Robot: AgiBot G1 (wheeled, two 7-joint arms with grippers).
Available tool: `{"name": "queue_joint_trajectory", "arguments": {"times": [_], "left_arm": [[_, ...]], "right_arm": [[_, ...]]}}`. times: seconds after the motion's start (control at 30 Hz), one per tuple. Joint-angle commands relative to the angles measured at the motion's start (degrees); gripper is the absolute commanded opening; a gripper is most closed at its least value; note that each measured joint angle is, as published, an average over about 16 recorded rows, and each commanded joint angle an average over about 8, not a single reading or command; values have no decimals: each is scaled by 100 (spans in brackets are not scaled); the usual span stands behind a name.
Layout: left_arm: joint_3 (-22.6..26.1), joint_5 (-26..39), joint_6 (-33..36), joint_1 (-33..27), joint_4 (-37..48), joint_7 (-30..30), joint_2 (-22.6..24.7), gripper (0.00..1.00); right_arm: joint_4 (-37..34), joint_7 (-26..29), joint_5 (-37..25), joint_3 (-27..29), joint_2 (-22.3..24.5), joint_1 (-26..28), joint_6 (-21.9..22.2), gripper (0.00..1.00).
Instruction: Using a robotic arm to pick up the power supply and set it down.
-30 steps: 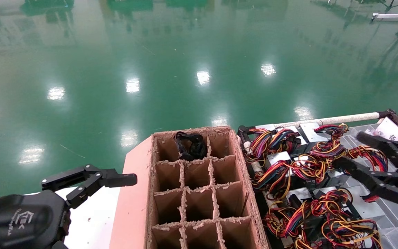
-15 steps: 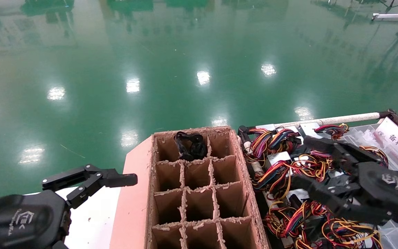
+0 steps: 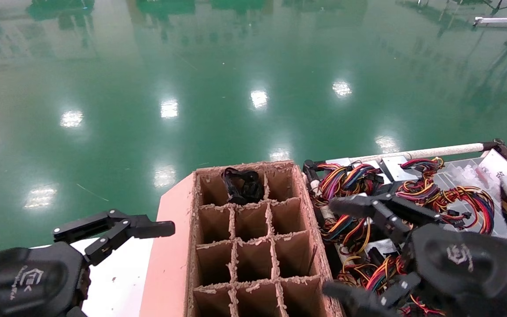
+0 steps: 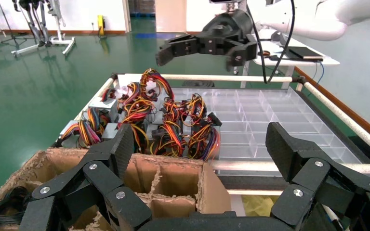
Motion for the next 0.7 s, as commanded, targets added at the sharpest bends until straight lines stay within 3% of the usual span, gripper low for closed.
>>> {"name": "queue_joint_trajectory", "arguments": {"times": [0.03, 0.37, 0.7], "left_arm": [[0, 0, 0, 0, 0, 0, 0, 100], [0, -1, -1, 1, 1, 1, -1, 100], [0, -2, -2, 1, 1, 1, -1, 100]], "right_arm": [[226, 141, -163, 123, -31, -3, -4, 100], [1155, 699, -828, 629, -154, -14, -26, 100], [1179, 702, -864, 650, -162, -16, -28, 100]]}}
